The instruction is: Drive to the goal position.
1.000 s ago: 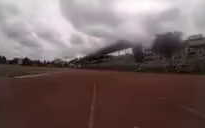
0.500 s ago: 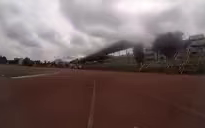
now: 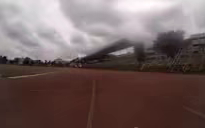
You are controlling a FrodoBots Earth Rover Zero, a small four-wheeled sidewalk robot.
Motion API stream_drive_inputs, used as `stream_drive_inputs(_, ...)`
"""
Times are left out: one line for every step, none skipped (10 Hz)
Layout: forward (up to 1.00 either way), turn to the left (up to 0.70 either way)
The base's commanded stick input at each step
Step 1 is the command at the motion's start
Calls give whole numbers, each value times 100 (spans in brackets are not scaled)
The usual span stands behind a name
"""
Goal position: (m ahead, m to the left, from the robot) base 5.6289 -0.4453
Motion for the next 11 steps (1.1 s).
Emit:
stream_drive_inputs(70, 0)
stream_drive_inputs(70, 0)
stream_drive_inputs(70, 0)
stream_drive_inputs(70, 0)
stream_drive_inputs(70, 0)
stream_drive_inputs(70, 0)
stream_drive_inputs(70, 0)
stream_drive_inputs(70, 0)
stream_drive_inputs(70, 0)
stream_drive_inputs(70, 0)
stream_drive_inputs(70, 0)
